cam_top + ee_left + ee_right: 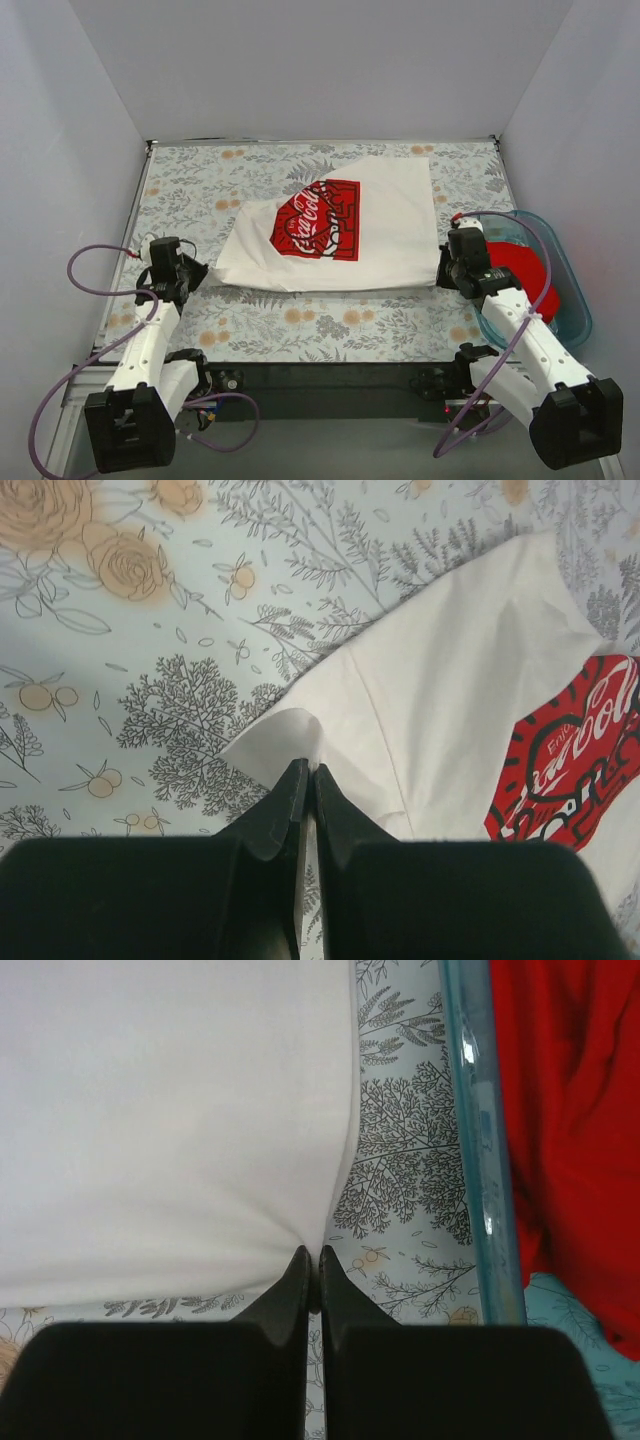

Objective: Fold and stack the t-shirts
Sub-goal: Flatten the tshirt out

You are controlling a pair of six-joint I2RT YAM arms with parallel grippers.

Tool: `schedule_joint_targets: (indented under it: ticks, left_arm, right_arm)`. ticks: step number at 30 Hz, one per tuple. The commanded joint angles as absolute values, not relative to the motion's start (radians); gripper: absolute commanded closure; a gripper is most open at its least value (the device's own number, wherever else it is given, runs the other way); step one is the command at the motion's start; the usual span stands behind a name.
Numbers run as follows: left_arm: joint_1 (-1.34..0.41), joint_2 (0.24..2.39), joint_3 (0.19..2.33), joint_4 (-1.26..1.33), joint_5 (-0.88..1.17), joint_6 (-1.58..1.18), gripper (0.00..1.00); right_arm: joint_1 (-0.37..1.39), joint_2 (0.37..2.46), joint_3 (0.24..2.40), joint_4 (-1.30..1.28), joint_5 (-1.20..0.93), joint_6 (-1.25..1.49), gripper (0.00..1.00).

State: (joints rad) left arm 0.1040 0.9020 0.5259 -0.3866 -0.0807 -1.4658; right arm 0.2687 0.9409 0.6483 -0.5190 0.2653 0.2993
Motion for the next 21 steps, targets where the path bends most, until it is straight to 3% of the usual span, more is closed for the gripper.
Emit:
schedule_joint_targets:
  ticks: [1,13,18,21]
  left_arm:
    - [0.114,0.827,0.479,-0.367,-0.026,-1.551,1.00]
    - [0.114,0.848,0.489,-0.321,-0.002,-1.488,1.00]
    - [0.114,1.061,0.676,-0.221,0.100,-1.485,1.00]
    - [0.114,1.215,0.914,-0.215,0.158,-1.479,1.00]
  right_arm:
    - [0.256,0.874,0.571,-0.465,0.218,0.351,0.99]
    - [0.258,0.960,0.569,-0.408,0.117,0.336,0.99]
    - [0.255,1.029,0.719,-0.400,0.138,0.302,0.99]
    - [0.250,1.054,0.877,-0.400,0.185,0.275,0.99]
